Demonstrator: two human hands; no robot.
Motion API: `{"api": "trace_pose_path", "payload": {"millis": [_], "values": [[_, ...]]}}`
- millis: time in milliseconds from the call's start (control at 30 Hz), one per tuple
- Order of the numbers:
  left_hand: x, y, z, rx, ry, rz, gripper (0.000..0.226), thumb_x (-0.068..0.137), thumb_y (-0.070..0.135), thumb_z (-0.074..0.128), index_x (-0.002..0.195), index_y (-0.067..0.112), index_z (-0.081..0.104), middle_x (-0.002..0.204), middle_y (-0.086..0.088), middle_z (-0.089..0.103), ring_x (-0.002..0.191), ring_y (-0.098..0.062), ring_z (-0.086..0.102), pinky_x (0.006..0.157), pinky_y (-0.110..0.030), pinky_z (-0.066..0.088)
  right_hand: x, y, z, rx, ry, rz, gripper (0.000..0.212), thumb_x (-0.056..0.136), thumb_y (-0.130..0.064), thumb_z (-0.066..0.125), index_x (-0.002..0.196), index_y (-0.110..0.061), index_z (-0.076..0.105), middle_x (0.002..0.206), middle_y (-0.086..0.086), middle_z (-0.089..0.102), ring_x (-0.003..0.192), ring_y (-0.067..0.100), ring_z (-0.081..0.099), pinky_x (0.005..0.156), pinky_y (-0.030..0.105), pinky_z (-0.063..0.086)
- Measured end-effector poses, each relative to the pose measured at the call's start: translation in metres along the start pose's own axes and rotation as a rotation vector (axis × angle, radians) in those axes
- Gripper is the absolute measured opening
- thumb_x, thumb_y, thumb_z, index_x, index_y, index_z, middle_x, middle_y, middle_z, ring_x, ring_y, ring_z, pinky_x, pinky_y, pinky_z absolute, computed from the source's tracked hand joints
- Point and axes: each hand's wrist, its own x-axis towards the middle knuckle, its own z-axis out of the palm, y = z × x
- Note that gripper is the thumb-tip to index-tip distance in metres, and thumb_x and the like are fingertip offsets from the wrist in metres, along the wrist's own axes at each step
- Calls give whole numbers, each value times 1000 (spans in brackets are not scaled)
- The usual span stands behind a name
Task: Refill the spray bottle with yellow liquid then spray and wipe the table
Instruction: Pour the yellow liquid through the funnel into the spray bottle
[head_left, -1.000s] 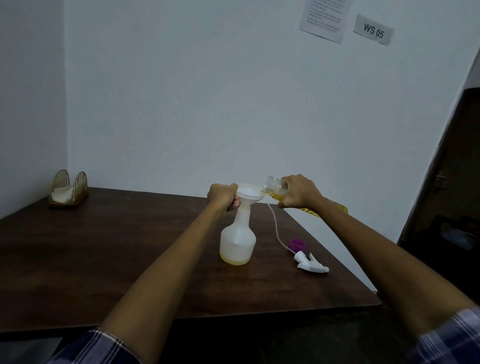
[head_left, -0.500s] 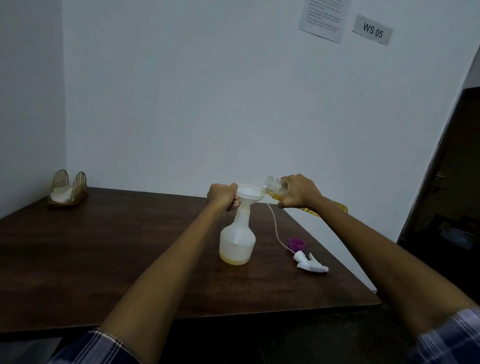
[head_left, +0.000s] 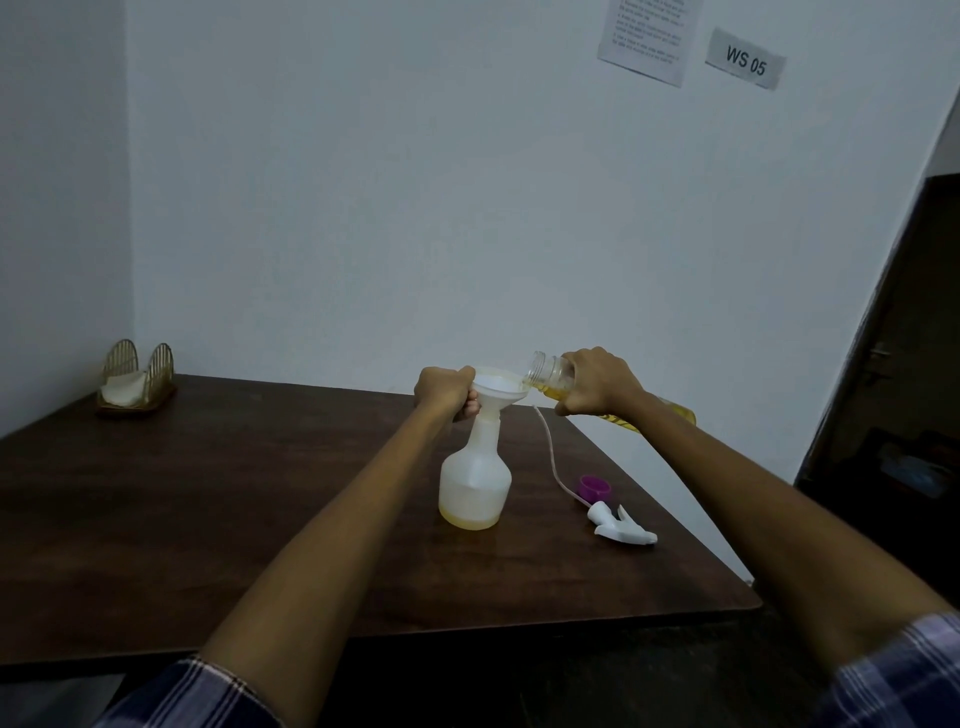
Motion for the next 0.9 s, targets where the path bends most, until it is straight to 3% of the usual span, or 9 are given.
{"api": "trace_pose_path", "payload": {"millis": [767,900], "values": [[0,1,0,6,1,-5,21,85,9,48,66,5,56,55,-5,54,41,-13,49,33,-13,41,3,2,2,-15,0,2,47,62,-41,77,91,-11,58,73,-1,53,68,18,50,59,26,38],[0,1,1,15,6,-1,21,85,10,48,66,5,56,56,-5,55,41,-13,49,34,-14,41,3,3,2,-12,3,-1,46,61,-41,77,89,-11,57,67,-4,48,65,16,48,54,22,33]]}}
